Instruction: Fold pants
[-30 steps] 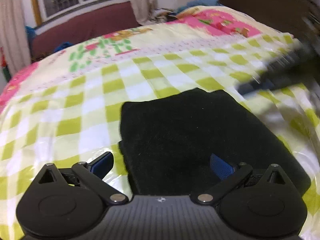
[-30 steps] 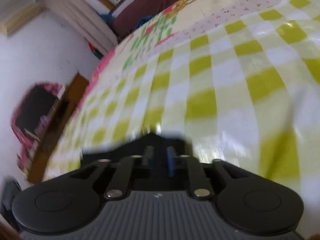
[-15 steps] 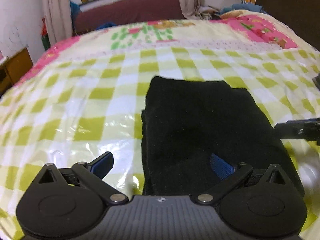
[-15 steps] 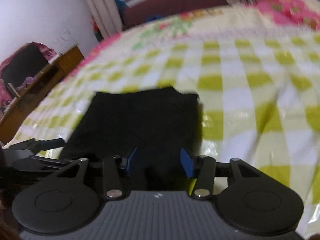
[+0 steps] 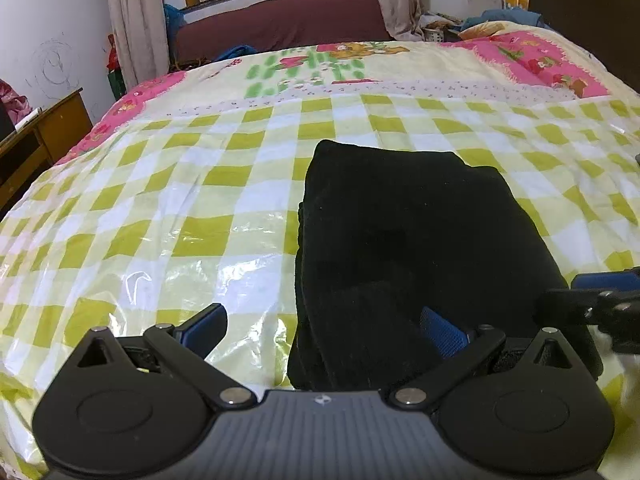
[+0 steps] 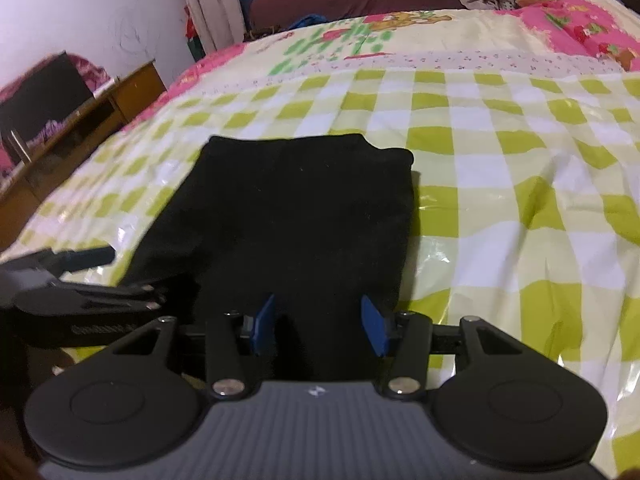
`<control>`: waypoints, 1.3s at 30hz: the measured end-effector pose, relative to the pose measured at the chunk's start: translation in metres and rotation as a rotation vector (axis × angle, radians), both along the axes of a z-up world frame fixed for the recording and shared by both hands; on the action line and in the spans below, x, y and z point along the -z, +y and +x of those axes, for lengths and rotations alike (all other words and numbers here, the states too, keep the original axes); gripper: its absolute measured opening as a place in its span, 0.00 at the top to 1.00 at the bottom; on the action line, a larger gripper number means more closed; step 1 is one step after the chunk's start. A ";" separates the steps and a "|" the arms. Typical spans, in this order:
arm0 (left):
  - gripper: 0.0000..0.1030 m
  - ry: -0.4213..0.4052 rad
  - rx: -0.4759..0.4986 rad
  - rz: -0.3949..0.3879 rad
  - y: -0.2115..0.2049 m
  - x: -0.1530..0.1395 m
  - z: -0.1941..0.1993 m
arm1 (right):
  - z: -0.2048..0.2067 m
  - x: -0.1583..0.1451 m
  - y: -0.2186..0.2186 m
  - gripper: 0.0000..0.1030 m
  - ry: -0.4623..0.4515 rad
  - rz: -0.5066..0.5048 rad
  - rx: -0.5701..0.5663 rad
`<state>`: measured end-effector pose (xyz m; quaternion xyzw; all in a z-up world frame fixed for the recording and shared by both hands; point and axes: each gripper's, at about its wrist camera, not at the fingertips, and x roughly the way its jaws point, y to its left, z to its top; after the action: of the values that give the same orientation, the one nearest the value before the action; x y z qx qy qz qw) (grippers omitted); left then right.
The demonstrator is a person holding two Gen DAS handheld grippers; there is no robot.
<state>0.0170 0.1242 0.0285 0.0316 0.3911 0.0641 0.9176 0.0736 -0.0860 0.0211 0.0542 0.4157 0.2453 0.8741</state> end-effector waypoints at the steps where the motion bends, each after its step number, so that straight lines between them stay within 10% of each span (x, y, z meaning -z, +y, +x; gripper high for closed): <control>1: 0.00 -0.002 -0.001 -0.001 0.000 -0.001 -0.001 | -0.002 -0.002 0.000 0.52 -0.004 0.000 0.001; 39: 0.00 -0.058 0.039 0.049 -0.043 -0.013 -0.039 | -0.043 -0.011 -0.014 0.50 -0.027 0.065 0.028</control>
<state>-0.0221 0.0810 0.0411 0.0600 0.3620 0.0565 0.9285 0.0310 -0.1000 0.0318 0.0849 0.3951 0.2471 0.8807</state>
